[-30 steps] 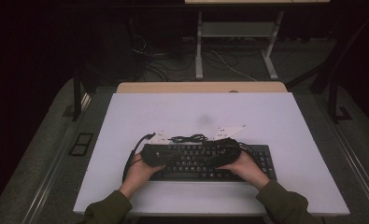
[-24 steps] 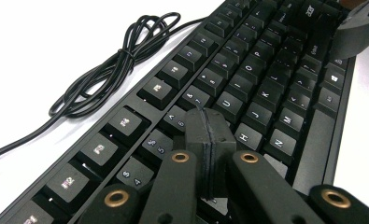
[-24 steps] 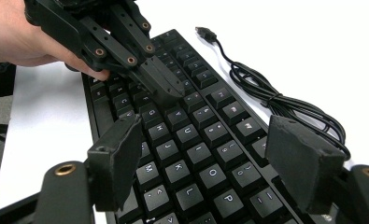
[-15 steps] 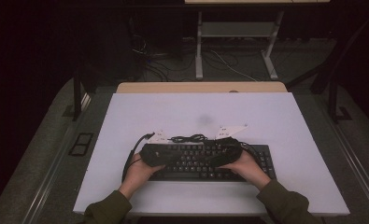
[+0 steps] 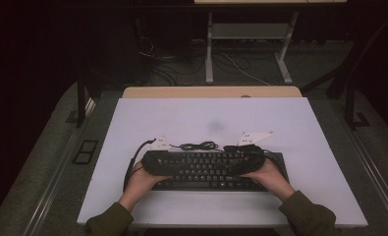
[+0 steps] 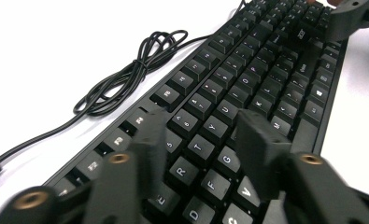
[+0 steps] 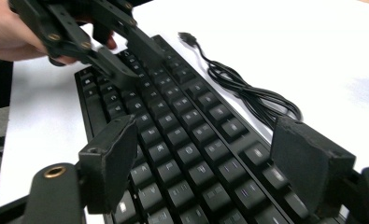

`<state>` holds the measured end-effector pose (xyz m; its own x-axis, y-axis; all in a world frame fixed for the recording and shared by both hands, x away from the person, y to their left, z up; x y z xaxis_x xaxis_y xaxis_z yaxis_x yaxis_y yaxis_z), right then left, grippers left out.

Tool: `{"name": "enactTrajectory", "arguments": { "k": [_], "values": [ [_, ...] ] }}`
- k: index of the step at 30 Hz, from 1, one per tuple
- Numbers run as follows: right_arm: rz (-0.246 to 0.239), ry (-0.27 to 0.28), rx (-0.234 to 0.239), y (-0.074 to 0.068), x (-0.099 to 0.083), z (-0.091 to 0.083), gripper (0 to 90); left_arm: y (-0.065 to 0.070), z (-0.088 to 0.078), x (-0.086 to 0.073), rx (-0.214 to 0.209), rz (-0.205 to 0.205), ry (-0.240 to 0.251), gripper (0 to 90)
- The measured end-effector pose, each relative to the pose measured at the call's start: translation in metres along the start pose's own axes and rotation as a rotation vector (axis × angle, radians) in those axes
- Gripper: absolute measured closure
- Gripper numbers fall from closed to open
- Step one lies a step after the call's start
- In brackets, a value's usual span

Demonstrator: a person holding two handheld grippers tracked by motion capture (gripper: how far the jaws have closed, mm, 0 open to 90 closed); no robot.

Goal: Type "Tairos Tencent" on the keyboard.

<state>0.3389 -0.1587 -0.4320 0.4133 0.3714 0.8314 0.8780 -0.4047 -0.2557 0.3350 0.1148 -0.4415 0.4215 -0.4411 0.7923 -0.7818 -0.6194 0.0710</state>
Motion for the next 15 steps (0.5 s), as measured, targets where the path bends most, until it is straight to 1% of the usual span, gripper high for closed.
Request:
{"name": "enactTrajectory", "arguments": {
  "k": [4,8,14,15],
  "values": [
    [0.007,0.014,-0.028,0.002,-0.003,-0.012,20.9,0.001,-0.009,-0.001,0.005,0.002,0.028,39.3],
    [0.013,0.03,-0.047,0.003,-0.009,-0.025,20.3,0.001,-0.018,-0.005,0.013,0.0,0.038,32.0],
    [0.015,0.039,-0.081,0.003,-0.021,-0.044,20.1,0.0,-0.028,-0.008,0.03,-0.008,0.056,27.1],
    [0.018,0.043,-0.087,0.003,-0.024,-0.048,20.1,0.0,-0.03,-0.008,0.033,-0.003,0.059,26.5]
  ]
}}
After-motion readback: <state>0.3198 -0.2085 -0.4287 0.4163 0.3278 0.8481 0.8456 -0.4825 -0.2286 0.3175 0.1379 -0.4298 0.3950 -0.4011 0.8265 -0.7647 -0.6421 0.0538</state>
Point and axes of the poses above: each handheld gripper's, and its own axes: z roughly forward along the jaws, x roughly out of its top, y roughly to its right, the point moved 3 cm from there along z, roughly forward along the jaws, and after that the axes turned 7 degrees about x, right-handed, at the moved point
